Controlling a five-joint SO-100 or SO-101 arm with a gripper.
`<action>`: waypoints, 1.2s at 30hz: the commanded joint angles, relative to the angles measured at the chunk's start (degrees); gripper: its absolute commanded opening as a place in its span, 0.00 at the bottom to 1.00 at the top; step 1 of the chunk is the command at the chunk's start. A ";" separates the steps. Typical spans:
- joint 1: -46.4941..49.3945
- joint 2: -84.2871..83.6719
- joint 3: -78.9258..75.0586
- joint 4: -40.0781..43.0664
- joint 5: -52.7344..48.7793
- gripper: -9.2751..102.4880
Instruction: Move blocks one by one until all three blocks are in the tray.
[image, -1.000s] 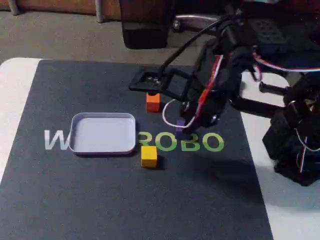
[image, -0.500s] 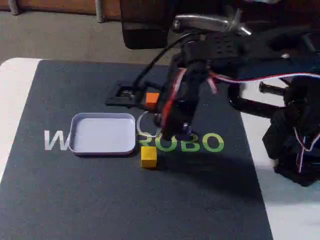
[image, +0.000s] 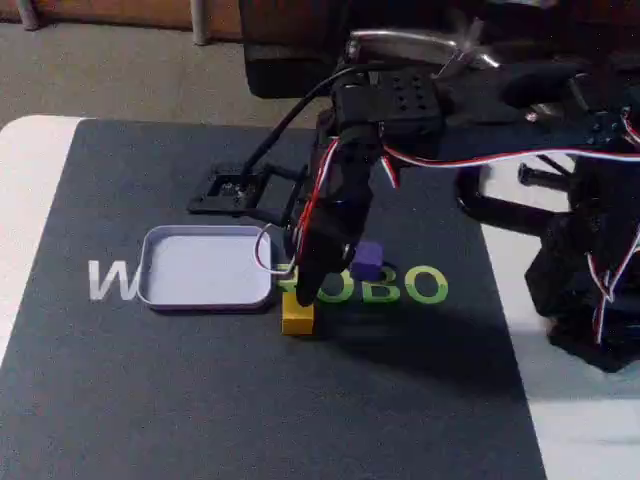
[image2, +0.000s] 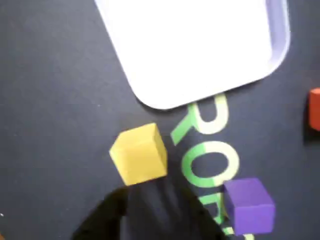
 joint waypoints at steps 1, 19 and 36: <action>-0.44 0.18 -1.93 -0.18 -1.67 0.21; -0.44 -7.21 -4.83 -0.53 -5.45 0.24; -0.97 -12.39 -9.93 -0.26 -5.19 0.09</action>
